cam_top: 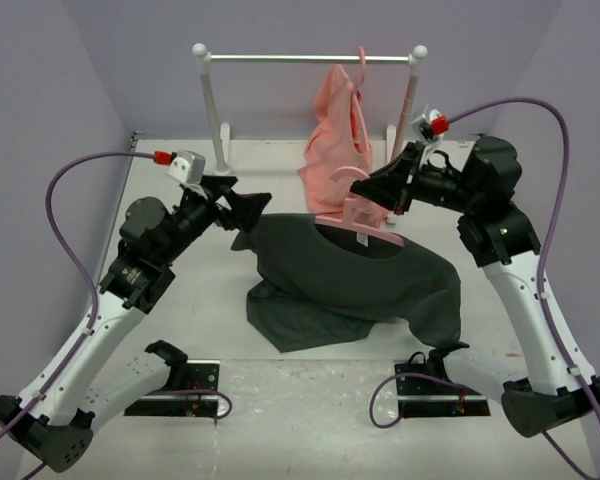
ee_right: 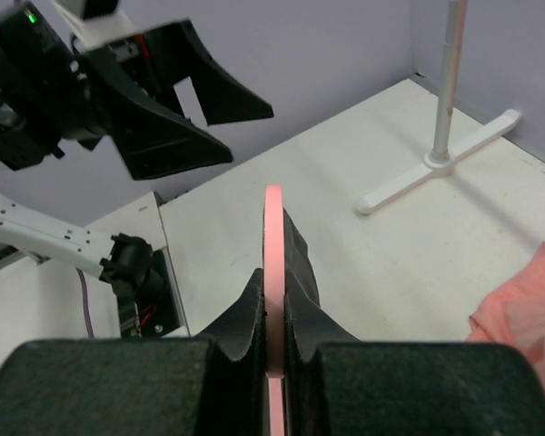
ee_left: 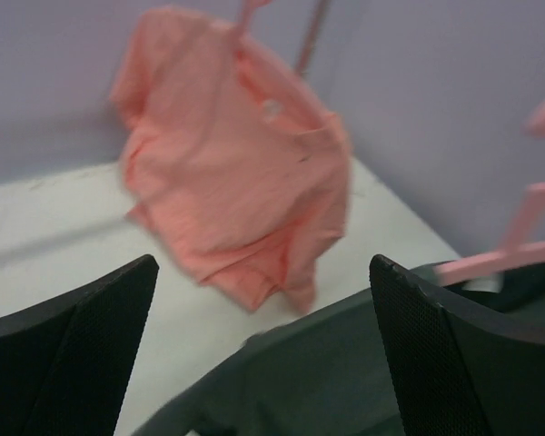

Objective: Place the t-shirt on the hanger
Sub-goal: Place the T-shirt on the hanger, then place the hanger at the clothesline.

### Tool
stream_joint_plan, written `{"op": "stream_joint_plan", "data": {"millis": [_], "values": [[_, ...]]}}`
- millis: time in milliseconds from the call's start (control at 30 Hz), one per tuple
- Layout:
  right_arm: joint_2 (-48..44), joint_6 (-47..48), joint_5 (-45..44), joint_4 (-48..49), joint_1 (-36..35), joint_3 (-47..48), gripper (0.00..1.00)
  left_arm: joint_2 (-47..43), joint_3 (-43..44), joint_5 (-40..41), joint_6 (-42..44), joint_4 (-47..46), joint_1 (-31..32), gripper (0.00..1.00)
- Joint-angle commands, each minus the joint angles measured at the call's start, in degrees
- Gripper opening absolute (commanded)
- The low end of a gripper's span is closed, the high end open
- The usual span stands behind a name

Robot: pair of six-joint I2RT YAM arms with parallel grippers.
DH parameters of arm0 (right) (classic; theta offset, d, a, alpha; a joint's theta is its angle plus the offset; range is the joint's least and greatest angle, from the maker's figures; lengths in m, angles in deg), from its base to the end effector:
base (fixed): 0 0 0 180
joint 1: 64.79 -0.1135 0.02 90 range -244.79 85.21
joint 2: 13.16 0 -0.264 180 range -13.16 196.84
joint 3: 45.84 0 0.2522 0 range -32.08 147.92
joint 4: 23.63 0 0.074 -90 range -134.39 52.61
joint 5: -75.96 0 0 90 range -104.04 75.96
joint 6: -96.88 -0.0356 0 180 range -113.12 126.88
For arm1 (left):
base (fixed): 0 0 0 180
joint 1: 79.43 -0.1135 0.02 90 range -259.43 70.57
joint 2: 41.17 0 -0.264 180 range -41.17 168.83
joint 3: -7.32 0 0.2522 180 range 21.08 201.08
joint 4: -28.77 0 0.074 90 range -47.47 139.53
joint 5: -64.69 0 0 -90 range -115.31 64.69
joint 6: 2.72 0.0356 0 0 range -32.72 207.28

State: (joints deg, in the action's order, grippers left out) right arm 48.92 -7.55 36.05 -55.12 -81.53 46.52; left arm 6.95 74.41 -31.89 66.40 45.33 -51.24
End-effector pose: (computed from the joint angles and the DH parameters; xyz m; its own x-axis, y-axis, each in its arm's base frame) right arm 0.1942 0.0869 0.4719 -0.2486 0.0922 -0.9642 -0.8851 0.3826 0.2648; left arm 0.1669 -0.0941 0.3966 -0.1686 -0.3114 -0.9352 0.5460 0.7605 -0.3516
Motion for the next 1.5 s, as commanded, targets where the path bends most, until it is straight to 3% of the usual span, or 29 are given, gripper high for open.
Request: {"op": "stream_joint_plan", "data": {"millis": [0,100,200,467,500,533,567,600,733,767,800,833,900,1000,1067,1167,1267,1467], "values": [[2.1,5.9,-2.4,-1.1,-6.0,5.8,0.0,11.5,15.4,-38.0,1.4,-10.8,2.3,1.0],[1.9,2.4,2.1,6.6,-6.5,4.6,0.0,18.2,20.4,-41.0,3.8,-7.2,6.6,0.88],[3.0,3.4,4.6,6.7,-7.8,5.9,0.0,22.4,22.4,-44.8,3.2,-7.4,9.7,0.71],[3.5,2.4,7.8,8.4,-8.6,5.7,0.0,25.1,21.8,-45.0,2.7,-8.6,11.0,0.64],[3.6,2.1,8.4,8.8,-8.7,5.5,0.0,25.6,21.8,-45.4,2.4,-9.2,11.0,0.52],[3.8,1.6,8.8,9.5,-8.7,5.6,0.0,26.4,22.0,-45.9,1.9,-9.5,11.1,0.18],[3.9,1.5,9.0,9.6,-8.8,5.6,0.0,26.8,22.1,-46.1,1.7,-9.7,11.1,0.04],[3.9,1.6,8.9,9.6,-8.8,5.5,0.0,27.0,22.3,-46.2,1.6,-9.8,11.1,0.0],[3.6,2.3,9.7,8.6,-8.8,4.5,0.03,26.5,23.0,-46.0,3.4,-8.3,10.9,0.0],[3.2,2.2,9.9,8.4,-8.7,4.3,0.17,26.3,24.0,-46.3,4.2,-7.3,10.6,0.0],[2.8,3.0,10.5,7.5,-8.3,3.7,0.52,26.0,24.5,-47.5,6.1,-5.3,10.0,0.0],[2.4,4.7,10.5,5.3,-8.0,3.5,0.75,25.8,25.7,-48.4,7.5,-3.6,9.4,0.0],[0.1,11.3,8.9,-4.3,-6.2,4.1,0.85,24.9,27.3,-50.3,10.8,2.6,7.9,0.0],[-6.9,25.5,0.9,-15.1,-3.6,0.4,0.9,23.0,30.8,-56.4,21.4,13.3,5.2,0.0],[-9.9,29.8,0.5,-17.1,-3.6,-2.5,0.9,21.8,32.7,-58.0,29.5,20.0,5.0,0.0],[-8.9,33.3,0.8,-24.1,-3.6,-0.2,0.88,20.8,34.5,-57.4,31.6,23.0,5.0,0.0],[-4.5,34.8,1.2,-32.8,-3.7,5.5,0.76,21.8,38.4,-57.3,33.5,27.7,5.0,0.0],[-3.6,35.3,-1.8,-31.4,-5.2,4.3,0.63,23.1,41.5,-57.2,34.1,30.8,5.0,0.0]]}}
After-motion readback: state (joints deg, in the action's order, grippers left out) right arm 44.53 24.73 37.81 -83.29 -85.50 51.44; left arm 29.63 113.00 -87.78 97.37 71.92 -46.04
